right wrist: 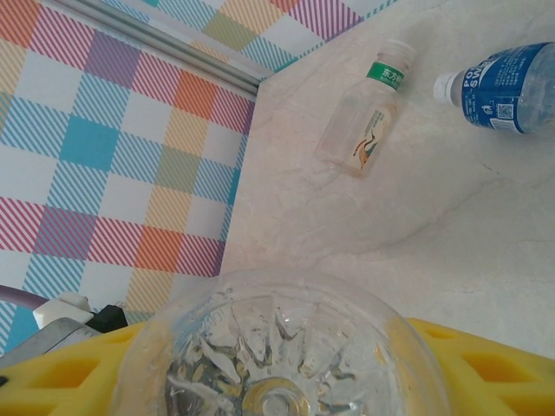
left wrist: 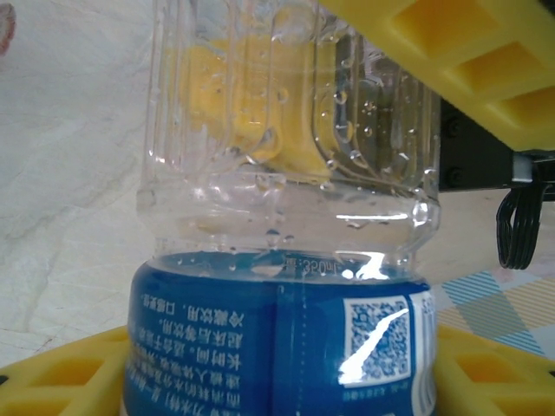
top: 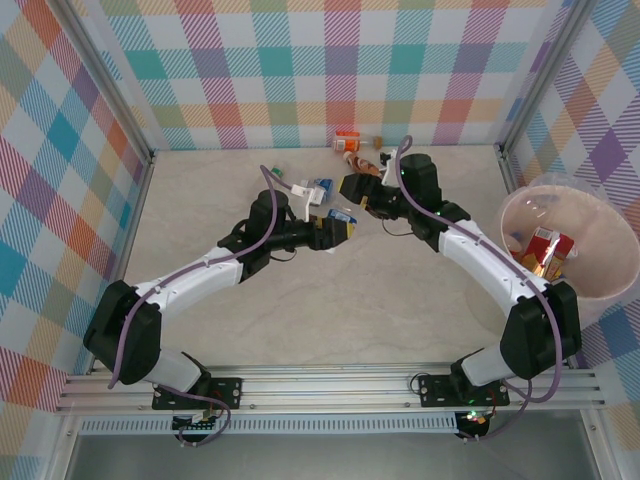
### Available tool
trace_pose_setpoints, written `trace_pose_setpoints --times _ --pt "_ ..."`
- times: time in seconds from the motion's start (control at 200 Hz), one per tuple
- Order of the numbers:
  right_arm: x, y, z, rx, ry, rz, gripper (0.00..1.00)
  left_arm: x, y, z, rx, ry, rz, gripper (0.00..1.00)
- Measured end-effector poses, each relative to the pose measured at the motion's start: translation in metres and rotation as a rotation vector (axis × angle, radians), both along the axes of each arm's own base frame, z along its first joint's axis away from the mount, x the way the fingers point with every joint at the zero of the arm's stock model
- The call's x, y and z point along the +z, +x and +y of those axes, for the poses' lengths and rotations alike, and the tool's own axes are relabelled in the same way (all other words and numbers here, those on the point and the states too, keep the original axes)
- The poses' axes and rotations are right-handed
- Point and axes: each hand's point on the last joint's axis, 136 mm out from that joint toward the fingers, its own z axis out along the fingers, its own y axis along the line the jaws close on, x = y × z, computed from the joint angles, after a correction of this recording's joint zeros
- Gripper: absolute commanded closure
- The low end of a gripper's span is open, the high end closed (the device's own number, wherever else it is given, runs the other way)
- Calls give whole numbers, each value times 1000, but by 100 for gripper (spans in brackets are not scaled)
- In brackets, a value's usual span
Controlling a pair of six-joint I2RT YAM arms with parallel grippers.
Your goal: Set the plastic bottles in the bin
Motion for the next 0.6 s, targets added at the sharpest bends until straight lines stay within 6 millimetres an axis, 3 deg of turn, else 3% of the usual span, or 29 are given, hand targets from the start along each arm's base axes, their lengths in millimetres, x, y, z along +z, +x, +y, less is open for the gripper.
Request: trace_pose_setpoints --times 0.08,0.205,0.42,0.53,0.6 --pt "0 1 -2 -8 -11 -8 42 -1 0 0 -2 2 1 31" --pt "1 -2 -8 -24 -49 -25 43 -2 -3 -2 -13 3 3 0" --pt "8 1 -38 -95 -166 -65 45 3 -3 -1 -6 -1 -8 0" --pt "30 5 -77 -180 -234 -125 46 16 -1 10 54 -5 -51 0" --pt "54 5 -114 -271 -275 -183 46 25 0 19 104 -9 -81 0"
